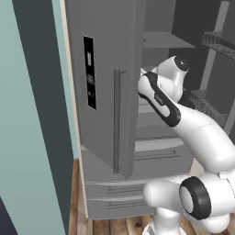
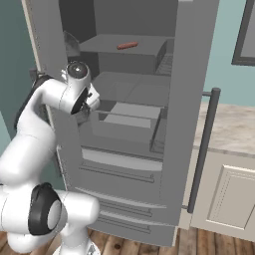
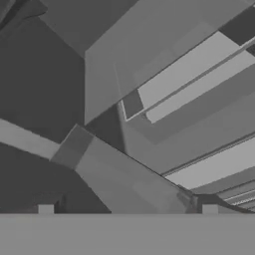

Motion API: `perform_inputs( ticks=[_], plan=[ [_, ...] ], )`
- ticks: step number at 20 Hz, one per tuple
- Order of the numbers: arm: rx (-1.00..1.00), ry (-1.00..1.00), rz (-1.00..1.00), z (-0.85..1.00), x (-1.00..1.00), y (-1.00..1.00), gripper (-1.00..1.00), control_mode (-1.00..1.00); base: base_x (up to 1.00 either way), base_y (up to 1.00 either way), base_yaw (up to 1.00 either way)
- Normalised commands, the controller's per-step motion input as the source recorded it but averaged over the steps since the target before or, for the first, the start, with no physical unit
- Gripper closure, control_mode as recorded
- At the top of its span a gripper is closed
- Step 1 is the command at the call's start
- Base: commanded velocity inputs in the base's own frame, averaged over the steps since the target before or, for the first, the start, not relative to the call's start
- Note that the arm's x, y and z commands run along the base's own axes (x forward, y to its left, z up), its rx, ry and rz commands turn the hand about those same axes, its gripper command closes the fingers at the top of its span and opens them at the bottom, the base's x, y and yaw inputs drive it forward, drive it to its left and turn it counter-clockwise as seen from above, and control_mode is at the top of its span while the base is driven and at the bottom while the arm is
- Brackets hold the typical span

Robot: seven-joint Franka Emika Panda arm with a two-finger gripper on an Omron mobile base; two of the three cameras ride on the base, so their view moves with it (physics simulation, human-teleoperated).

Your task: Move the hot dog bun to the plate on the dining table and place the condiment next to that plate. Then navigate to the fridge and take the sausage and place it on the plate as well.

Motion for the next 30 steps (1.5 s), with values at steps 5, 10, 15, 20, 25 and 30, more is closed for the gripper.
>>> perform_inputs(
  ticks=[5,10,15,20,25,30],
  plan=[
    [-0.02,-0.08,0.26,0.00,-1.00,0.72,-1.00,-1.00,0.00,0.00,0.00],
    [-0.15,-0.07,0.27,0.01,-1.00,0.96,-1.00,-1.00,0.00,0.00,0.00],
    [-0.25,0.00,0.19,0.13,-0.76,1.00,-1.00,-1.00,0.00,0.00,0.00],
    [-0.20,0.01,0.00,0.66,-0.12,0.08,-1.00,-1.00,0.00,0.00,0.00],
    [-0.09,0.01,-0.11,0.73,0.04,-0.93,-1.00,-1.00,0.00,0.00,0.00],
    [-0.14,0.00,-0.18,0.64,0.24,-0.97,-1.00,-1.00,0.00,0.00,0.00]
  ],
)
